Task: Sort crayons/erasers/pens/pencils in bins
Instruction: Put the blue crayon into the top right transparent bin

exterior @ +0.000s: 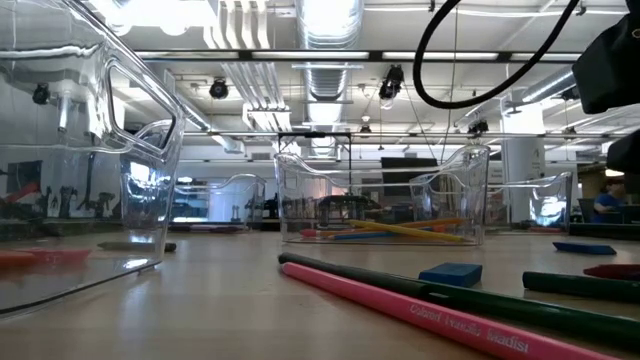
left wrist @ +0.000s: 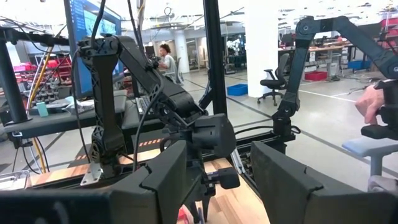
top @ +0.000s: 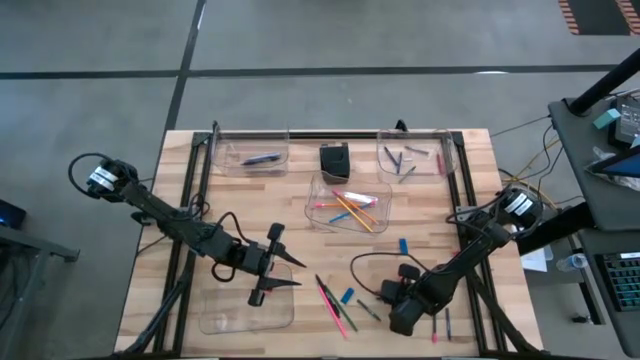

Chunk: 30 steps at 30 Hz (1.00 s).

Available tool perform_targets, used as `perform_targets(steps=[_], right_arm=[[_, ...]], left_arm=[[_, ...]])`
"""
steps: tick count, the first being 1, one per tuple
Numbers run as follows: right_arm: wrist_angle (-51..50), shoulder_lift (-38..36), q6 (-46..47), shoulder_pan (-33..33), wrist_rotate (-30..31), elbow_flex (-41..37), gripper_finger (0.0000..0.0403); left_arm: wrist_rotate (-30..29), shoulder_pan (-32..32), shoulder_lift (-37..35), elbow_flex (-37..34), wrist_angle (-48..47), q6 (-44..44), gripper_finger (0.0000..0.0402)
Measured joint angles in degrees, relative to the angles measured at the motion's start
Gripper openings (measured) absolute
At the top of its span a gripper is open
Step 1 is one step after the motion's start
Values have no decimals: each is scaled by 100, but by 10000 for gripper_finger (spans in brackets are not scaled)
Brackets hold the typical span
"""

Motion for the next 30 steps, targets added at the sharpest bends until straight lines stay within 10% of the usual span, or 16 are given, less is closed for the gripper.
perform_targets(steps=[30], right_arm=[[-404, 752, -225, -14, -605, 326, 18]], left_arm=[[2, 0, -2, 0, -2, 0, 167]])
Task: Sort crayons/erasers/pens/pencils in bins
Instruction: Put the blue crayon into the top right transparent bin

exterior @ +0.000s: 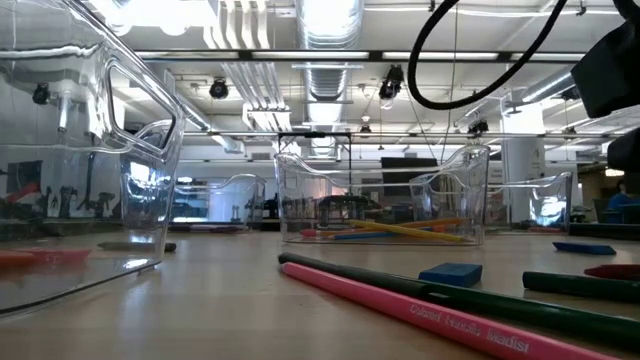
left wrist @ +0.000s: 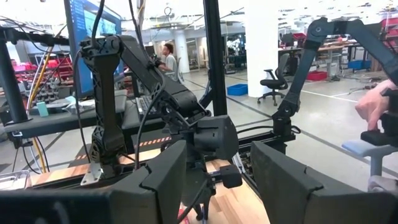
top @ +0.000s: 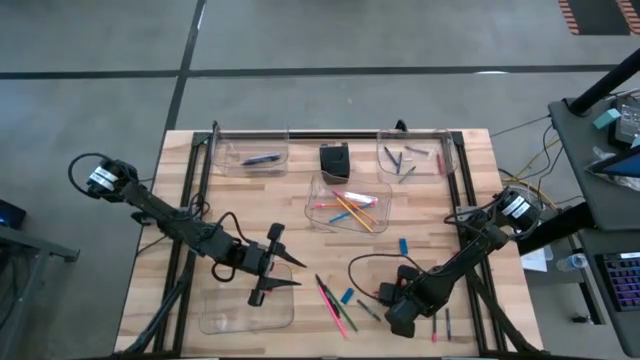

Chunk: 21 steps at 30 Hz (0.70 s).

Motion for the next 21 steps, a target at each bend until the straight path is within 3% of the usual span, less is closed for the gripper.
perform_targets(steps=[12, 21], right_arm=[[-906, -310, -346, 26, 407, 845, 13], [-1221, -619, -416, 20, 812, 1030, 11]], left_arm=[[-2, 0, 0, 0, 0, -4, 167], [-1, 0, 0, 0, 0, -4, 167]])
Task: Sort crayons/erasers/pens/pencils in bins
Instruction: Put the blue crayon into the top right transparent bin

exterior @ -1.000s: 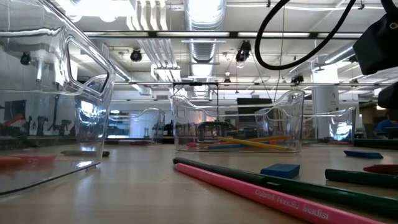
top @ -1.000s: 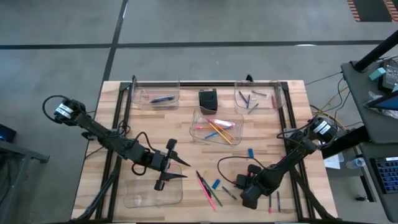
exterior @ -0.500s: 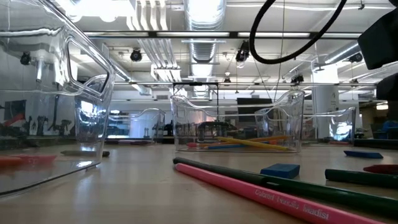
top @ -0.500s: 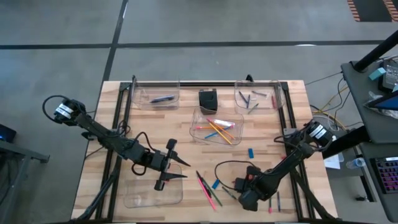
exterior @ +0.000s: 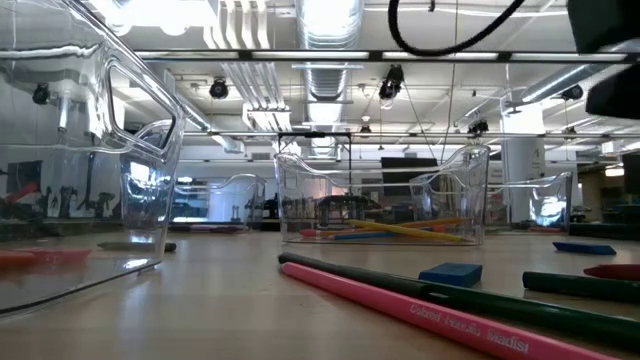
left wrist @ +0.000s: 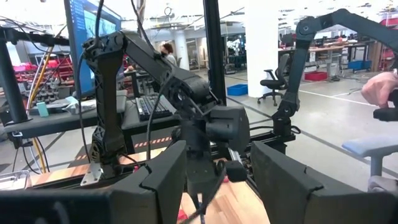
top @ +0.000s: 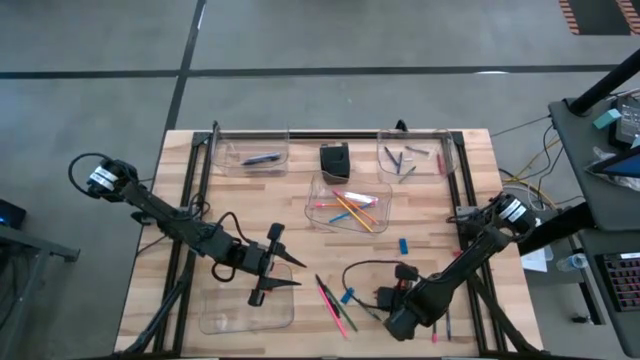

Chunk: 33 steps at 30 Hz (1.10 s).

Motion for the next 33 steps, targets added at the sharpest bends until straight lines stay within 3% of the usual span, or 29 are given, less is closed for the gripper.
perform_targets(steps=[7, 11, 16, 19, 24, 30, 33], right_arm=[[-184, -954, -392, -49, 989, -31, 11], [-274, -1856, -711, -308, 1948, -208, 11], [-276, -3143, -929, -1164, 3152, -815, 11], [-261, -3917, -1054, -2073, 3366, -1360, 11], [384, -4962, -1960, -4042, 3177, -2272, 12], [1918, -5600, -3199, -6304, 1186, -3017, 12], [2288, -5610, -3390, -6993, 637, -3218, 13]], left_arm=[[0, 0, 0, 0, -2, 0, 167], [0, 0, 0, 0, 0, 0, 167], [-1, 0, 0, 0, 0, 0, 167], [-1, 0, 0, 0, 2, 0, 167], [-1, 4, 0, 0, 1, 2, 167], [-1, 7, 0, 0, -50, 3, 167], [-1, 9, 0, 0, -46, 3, 167]])
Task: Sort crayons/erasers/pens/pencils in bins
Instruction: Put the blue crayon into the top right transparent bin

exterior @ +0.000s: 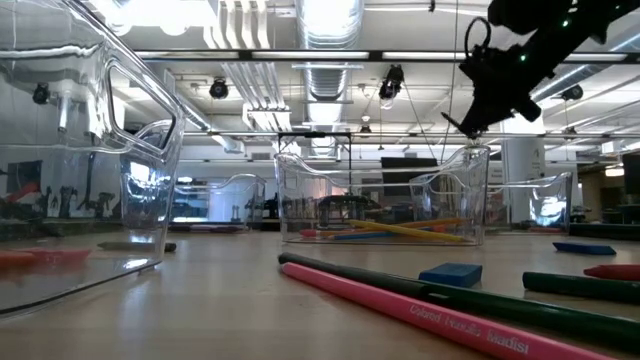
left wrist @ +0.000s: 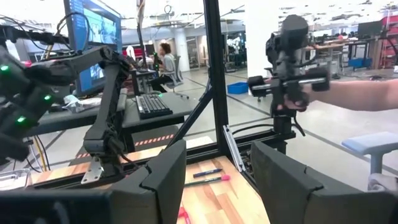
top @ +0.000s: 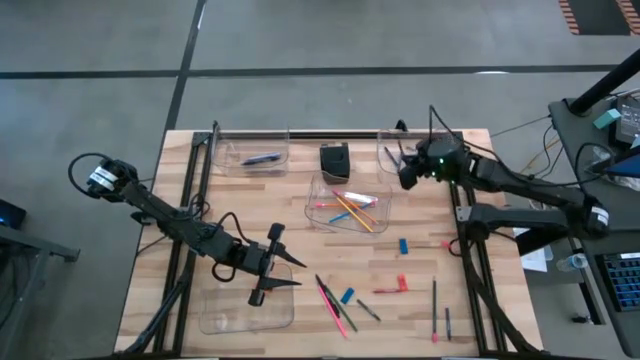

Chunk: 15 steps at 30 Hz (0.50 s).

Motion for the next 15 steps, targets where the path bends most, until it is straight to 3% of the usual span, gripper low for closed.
perform_targets(steps=[8, 15], right_arm=[[68, 320, -646, -679, 104, -59, 24], [64, 644, -705, -679, 1303, 16, 134]], left_arm=[[0, 0, 0, 0, -7, 1, 167], [0, 0, 0, 0, -13, -1, 167]])
